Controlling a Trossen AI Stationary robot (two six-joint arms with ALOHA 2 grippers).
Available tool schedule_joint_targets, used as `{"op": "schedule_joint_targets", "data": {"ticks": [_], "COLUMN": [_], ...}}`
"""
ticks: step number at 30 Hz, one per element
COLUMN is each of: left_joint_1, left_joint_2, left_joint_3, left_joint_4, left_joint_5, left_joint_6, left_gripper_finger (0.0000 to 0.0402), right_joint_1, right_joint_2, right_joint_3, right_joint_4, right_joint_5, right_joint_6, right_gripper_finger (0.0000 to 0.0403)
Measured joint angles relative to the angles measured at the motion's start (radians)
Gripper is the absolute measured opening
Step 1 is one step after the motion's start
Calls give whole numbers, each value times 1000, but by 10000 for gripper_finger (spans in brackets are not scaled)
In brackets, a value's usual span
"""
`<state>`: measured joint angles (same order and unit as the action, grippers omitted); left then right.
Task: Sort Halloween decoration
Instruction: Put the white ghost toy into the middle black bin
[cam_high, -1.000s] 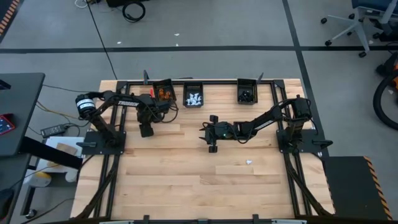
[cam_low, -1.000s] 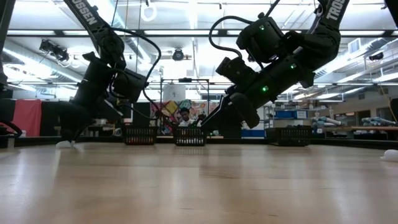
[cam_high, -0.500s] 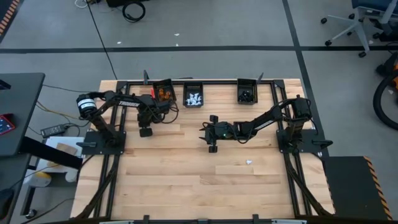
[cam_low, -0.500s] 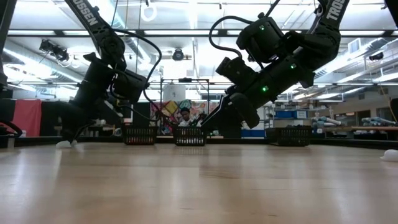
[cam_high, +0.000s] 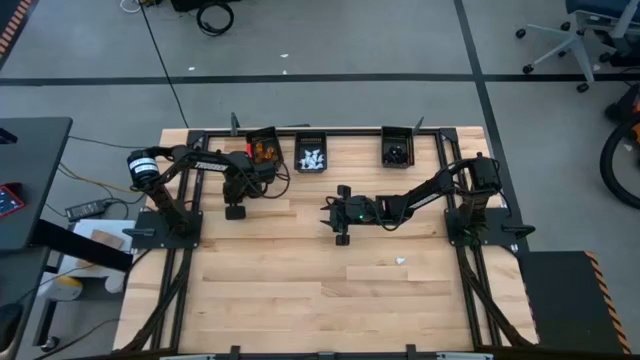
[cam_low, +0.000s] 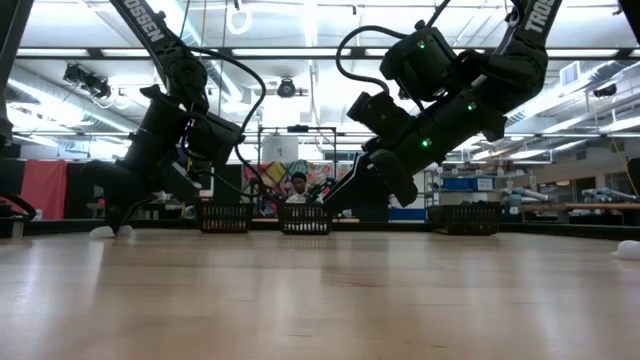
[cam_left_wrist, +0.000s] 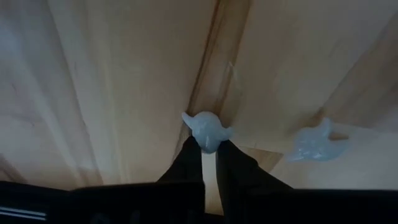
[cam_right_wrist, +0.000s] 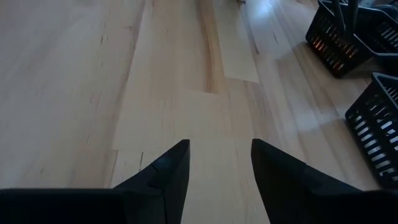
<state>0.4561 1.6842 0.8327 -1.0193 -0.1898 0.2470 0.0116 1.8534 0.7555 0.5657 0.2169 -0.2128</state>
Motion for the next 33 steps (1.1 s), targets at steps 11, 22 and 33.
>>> {"op": "schedule_joint_targets", "data": {"ticks": [11, 22, 33], "left_joint_1": [-1, -72, -126], "left_joint_2": [-109, -128, -126], "left_joint_3": [6, 6, 7], "left_joint_4": [-3, 71, 246], "left_joint_5": [27, 81, 166], "left_joint_6": [-2, 4, 11], "left_gripper_finger": [11, 1, 1], "right_joint_1": [0, 0, 0], "right_joint_2": [0, 0, 0], "right_joint_3": [0, 0, 0], "right_joint_4": [-55, -52, -51], "right_joint_5": [86, 86, 78], "right_joint_6": [-18, -18, -18], "right_gripper_finger": [176, 176, 176]}}
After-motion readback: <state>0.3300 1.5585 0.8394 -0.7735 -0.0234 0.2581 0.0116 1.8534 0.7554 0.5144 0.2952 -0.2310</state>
